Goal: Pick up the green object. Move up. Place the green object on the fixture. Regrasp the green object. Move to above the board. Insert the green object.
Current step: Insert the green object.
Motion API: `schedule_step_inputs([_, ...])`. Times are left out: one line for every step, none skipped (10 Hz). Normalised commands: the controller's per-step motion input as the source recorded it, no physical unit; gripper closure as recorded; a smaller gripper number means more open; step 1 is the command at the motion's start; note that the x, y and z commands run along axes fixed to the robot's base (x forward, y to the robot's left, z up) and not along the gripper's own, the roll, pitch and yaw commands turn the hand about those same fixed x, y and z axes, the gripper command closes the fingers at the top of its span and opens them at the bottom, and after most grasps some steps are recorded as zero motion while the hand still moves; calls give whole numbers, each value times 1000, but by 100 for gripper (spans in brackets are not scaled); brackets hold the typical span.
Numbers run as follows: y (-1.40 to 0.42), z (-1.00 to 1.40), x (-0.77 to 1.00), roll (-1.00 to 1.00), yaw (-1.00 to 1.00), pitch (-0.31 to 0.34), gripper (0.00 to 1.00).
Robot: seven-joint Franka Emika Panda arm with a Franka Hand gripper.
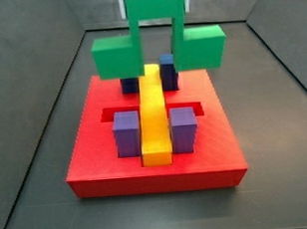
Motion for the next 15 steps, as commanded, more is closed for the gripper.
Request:
schedule_step_inputs([0, -189, 220, 61, 17, 0, 100])
schedule_step_inputs([0, -206, 100, 70, 57, -11, 100])
schedule_step_inputs([0, -231, 34, 86, 77, -41, 100])
schedule_step_inputs([0, -254, 0, 69, 154, -99, 100])
schedule_step_inputs([-9, -263, -23, 60, 249, -140, 100])
schedule_step_inputs([-120, -237, -43, 77, 314, -134, 100])
schedule_step_inputs([-151, -217, -43, 66, 291, -123, 100])
schedule_step_inputs([-131, -211, -51, 33, 249, -119, 100])
schedule_step_inputs([-123, -166, 0, 49, 160, -87, 100])
schedule_step_inputs([-57, -154, 0, 76, 17, -39, 100])
schedule_step_inputs([0, -194, 94, 70, -40, 0, 100])
schedule_step_inputs([0, -171, 66, 104, -111, 0, 100])
schedule_step_inputs([0, -126, 0, 129, -131, 9, 100])
schedule_step_inputs([0, -60, 0, 146, -191, 39, 100])
schedule_step_inputs([0, 0, 0, 149, -226, 60, 100])
